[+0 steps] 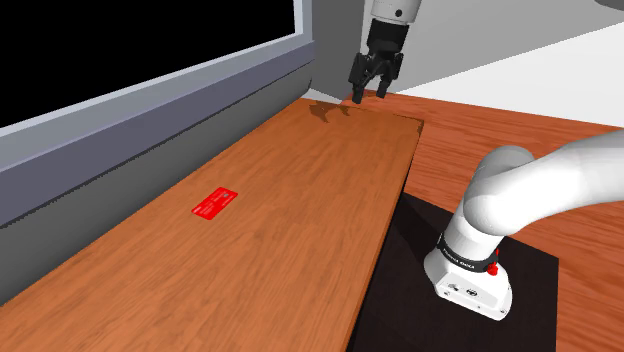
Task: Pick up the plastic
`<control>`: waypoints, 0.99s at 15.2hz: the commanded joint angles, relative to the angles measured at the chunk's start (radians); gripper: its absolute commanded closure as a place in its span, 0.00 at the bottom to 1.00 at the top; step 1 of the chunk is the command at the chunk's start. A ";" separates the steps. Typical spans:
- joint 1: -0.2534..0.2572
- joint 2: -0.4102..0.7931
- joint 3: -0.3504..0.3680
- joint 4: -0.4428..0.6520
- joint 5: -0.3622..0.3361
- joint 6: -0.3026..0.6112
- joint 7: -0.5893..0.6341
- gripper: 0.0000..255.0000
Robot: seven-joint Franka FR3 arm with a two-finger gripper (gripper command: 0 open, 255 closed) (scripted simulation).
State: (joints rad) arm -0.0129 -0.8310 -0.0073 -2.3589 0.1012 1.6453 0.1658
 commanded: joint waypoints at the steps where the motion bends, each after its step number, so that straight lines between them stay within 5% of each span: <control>1: 0.000 0.000 0.000 0.000 0.000 0.000 0.000 0.00; 15: -0.008 0.158 0.305 0.016 0.345 0.046 0.641 0.00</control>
State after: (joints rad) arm -0.0200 -0.6898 0.2775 -2.3489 0.4210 1.6831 0.7586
